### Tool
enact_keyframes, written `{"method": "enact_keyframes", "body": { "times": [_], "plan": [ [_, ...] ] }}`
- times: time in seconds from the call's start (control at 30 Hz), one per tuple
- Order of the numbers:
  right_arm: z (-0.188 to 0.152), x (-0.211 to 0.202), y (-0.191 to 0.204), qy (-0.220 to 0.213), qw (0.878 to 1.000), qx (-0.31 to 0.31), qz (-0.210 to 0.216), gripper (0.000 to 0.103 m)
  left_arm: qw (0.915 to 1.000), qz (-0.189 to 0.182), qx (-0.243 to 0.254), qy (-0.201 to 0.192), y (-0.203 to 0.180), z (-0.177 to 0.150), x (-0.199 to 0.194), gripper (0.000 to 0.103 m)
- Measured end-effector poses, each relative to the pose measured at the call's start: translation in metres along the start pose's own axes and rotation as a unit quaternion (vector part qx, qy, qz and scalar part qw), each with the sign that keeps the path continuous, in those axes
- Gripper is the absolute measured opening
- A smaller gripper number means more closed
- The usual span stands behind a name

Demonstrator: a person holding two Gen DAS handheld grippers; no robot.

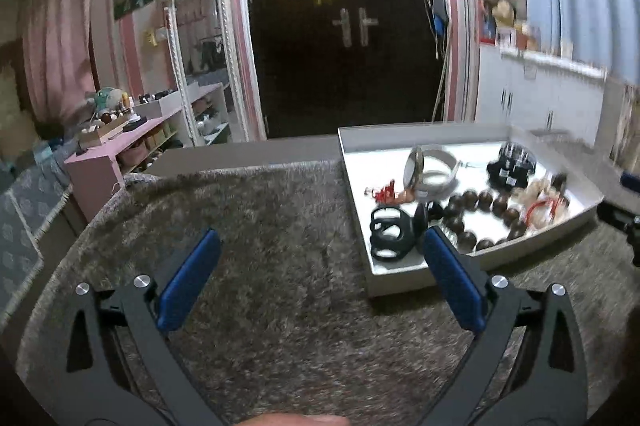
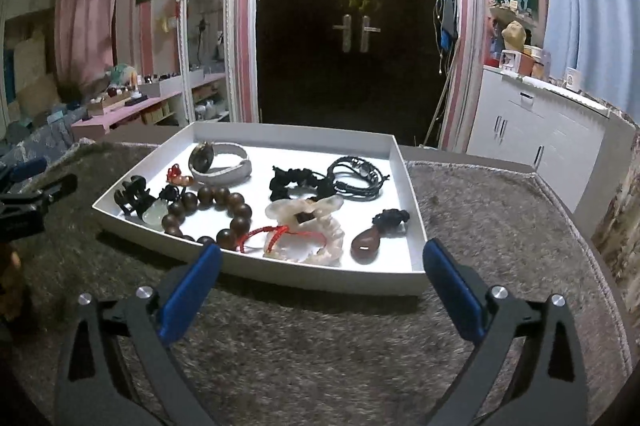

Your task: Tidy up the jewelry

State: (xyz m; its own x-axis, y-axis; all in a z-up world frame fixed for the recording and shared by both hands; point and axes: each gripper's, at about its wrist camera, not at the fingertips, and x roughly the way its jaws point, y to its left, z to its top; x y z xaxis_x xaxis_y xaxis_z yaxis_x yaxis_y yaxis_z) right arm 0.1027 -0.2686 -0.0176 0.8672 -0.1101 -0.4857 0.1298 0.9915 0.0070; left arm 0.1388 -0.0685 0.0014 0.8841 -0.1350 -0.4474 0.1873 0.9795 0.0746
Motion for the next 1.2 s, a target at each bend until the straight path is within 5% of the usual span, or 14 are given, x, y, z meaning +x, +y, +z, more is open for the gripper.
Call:
{"method": "enact_keyframes", "body": {
  "times": [0.2,0.3,0.67,0.93,1.2],
  "plan": [
    [-0.002,-0.004,-0.003,0.001,1.000,-0.001,-0.024,0.101,0.9991,-0.005,-0.020,-0.038,0.005,-0.002,-0.019,0.100],
    [-0.003,-0.006,0.000,-0.011,0.997,-0.007,-0.073,0.101,0.9994,-0.008,-0.013,-0.033,0.001,-0.004,-0.016,0.100],
    [-0.006,-0.022,0.000,-0.037,0.997,0.000,-0.062,0.101,0.9992,0.001,-0.035,-0.021,0.008,-0.005,-0.011,0.100],
    [-0.005,-0.015,-0.002,-0.019,0.998,0.006,-0.053,0.101,0.9986,-0.028,-0.035,-0.029,0.005,-0.005,-0.016,0.100],
    [-0.006,-0.014,0.000,-0.019,0.999,-0.004,-0.050,0.101,0.9993,-0.019,-0.020,-0.026,-0.002,-0.006,-0.014,0.100]
  ]
}}
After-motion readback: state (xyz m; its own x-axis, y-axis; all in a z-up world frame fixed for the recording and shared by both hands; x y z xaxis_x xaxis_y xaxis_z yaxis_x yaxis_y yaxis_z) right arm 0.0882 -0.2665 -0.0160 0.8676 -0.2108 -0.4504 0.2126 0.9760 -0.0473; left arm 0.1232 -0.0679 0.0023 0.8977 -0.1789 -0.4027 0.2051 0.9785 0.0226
